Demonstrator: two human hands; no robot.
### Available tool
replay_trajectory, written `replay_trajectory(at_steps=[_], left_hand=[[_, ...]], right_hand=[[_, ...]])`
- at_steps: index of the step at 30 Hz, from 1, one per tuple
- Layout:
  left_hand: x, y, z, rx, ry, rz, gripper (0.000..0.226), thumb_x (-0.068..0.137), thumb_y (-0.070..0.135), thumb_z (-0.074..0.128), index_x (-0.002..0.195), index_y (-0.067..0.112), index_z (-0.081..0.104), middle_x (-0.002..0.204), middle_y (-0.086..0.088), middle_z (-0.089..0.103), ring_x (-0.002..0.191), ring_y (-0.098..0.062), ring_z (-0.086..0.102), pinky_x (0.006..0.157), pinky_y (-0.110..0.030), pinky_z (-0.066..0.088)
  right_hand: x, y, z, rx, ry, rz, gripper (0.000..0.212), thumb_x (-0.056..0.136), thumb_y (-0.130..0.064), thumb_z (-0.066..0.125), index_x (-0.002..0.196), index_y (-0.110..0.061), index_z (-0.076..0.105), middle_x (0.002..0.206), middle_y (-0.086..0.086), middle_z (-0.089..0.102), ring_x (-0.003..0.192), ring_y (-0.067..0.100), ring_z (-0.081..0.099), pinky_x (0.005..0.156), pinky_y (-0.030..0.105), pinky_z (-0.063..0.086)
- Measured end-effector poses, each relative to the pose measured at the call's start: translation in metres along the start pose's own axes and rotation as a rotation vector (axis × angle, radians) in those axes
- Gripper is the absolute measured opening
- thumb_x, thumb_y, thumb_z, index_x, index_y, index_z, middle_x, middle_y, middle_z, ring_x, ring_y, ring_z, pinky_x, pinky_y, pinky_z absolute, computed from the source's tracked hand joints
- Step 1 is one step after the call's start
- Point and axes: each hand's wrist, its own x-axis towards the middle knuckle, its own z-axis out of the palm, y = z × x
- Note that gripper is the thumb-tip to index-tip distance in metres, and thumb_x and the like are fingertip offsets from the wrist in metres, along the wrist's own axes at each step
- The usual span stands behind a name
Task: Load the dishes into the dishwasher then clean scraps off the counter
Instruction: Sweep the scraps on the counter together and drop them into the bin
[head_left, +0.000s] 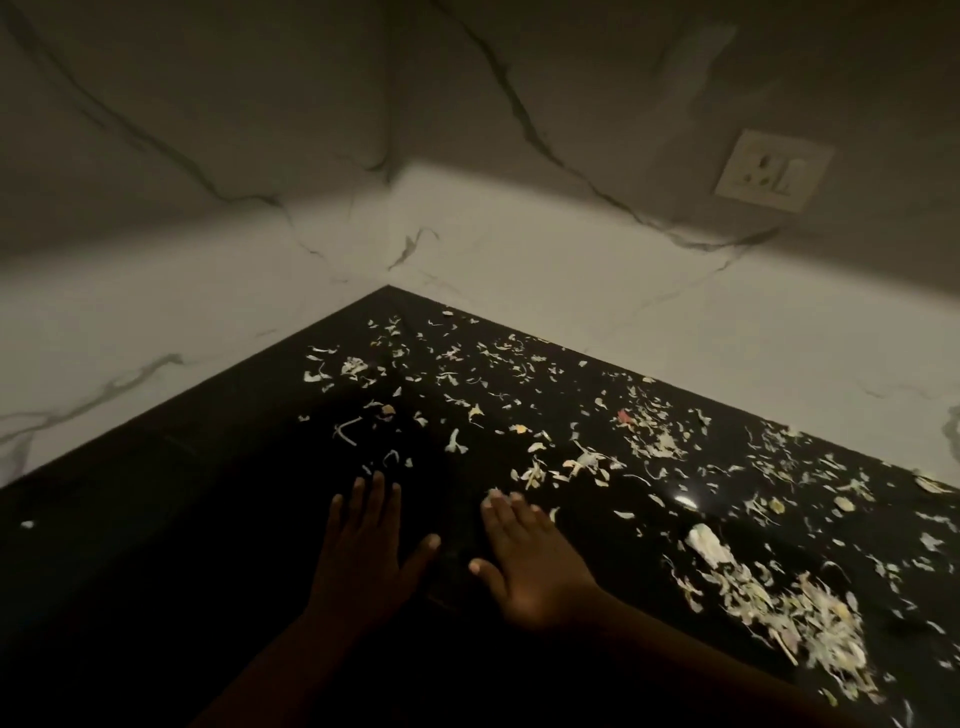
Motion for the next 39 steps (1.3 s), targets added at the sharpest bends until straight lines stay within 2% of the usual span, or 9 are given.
replay_trajectory(at_steps=[4,10,15,17,20,26,33,36,39], left_hand=[[0.032,-0.031,0.0,-0.044,0.05,-0.107,0.119,0.058,0.079,-0.025,0.152,0.009,0.0,0.16,-0.011,-0.008,0.146,-0.025,-0.013,0.115,-0.041,-0.014],[0.066,-0.068,-0.01,-0.072,0.097,-0.297,0.096,0.075,0.067,-0.011,0.152,0.011,0.001,0.159,-0.01,-0.008,0.146,-0.024,-0.012,0.117,-0.042,-0.009],[0.09,-0.078,-0.006,-0.007,0.147,-0.326,0.095,0.074,0.06,-0.017,0.152,0.01,0.007,0.16,-0.008,-0.002,0.147,-0.022,-0.008,0.117,-0.04,-0.009],[0.11,-0.081,-0.006,0.016,0.149,-0.328,0.094,0.074,0.057,-0.017,0.152,0.01,0.006,0.16,-0.008,-0.003,0.146,-0.022,-0.01,0.116,-0.04,-0.011],[0.141,-0.092,-0.01,0.046,0.14,-0.344,0.091,0.076,0.058,-0.017,0.151,0.01,-0.001,0.159,-0.007,-0.01,0.144,-0.02,-0.016,0.113,-0.036,-0.015],[0.178,-0.108,-0.01,0.017,0.052,-0.359,0.068,0.096,0.052,0.002,0.151,0.012,-0.005,0.159,-0.007,-0.012,0.145,-0.018,-0.016,0.115,-0.036,-0.012],[0.194,-0.109,-0.014,-0.006,-0.05,-0.126,0.081,0.085,0.058,-0.002,0.152,0.014,0.002,0.16,-0.003,-0.004,0.145,-0.014,-0.012,0.115,-0.03,-0.009],[0.188,-0.093,-0.014,-0.045,-0.076,-0.043,0.06,0.1,0.046,0.011,0.151,0.015,0.001,0.159,-0.002,-0.005,0.143,-0.009,-0.013,0.115,-0.027,-0.01],[0.184,-0.069,-0.011,-0.064,-0.081,0.048,0.06,0.1,0.047,0.012,0.151,0.017,0.002,0.159,0.001,-0.007,0.141,-0.007,-0.016,0.115,-0.026,-0.01]], right_hand=[[0.061,-0.036,-0.006,-0.113,0.0,-0.234,0.063,0.1,-0.047,0.02,0.153,-0.017,0.002,0.16,0.004,-0.007,0.147,0.024,-0.01,0.116,0.037,-0.008],[0.148,-0.056,-0.009,-0.27,0.009,-0.417,0.063,0.097,-0.046,0.011,0.153,-0.019,-0.003,0.16,0.008,-0.01,0.146,0.03,-0.013,0.115,0.046,-0.012],[0.191,-0.07,0.0,-0.128,0.054,-0.406,0.062,0.086,-0.042,0.022,0.132,-0.016,0.056,0.141,0.01,0.051,0.132,0.032,0.045,0.108,0.052,0.031],[0.209,-0.071,0.006,-0.081,0.054,-0.434,0.068,0.083,-0.042,0.022,0.134,-0.009,0.053,0.143,0.012,0.048,0.134,0.037,0.04,0.11,0.056,0.024],[0.235,-0.07,0.007,-0.091,0.129,-0.359,0.069,0.081,-0.049,0.024,0.126,-0.01,0.061,0.135,0.009,0.057,0.127,0.039,0.048,0.105,0.059,0.033],[0.274,-0.064,0.003,-0.173,0.16,-0.417,0.077,0.089,-0.057,0.021,0.152,-0.014,0.014,0.16,0.007,0.009,0.145,0.04,-0.004,0.108,0.051,-0.021],[0.255,-0.069,0.0,-0.063,0.14,-0.225,0.087,0.075,-0.042,-0.007,0.15,-0.004,0.014,0.157,0.021,0.015,0.143,0.045,0.009,0.116,0.055,-0.003],[0.24,-0.064,-0.005,0.036,0.098,-0.108,0.064,0.094,-0.035,0.016,0.15,-0.005,0.013,0.157,0.02,0.012,0.144,0.042,0.008,0.116,0.051,-0.001],[0.218,-0.044,-0.009,-0.043,0.015,-0.078,0.067,0.099,-0.039,0.032,0.151,-0.005,0.006,0.158,0.02,0.004,0.145,0.041,0.002,0.116,0.051,-0.002]])
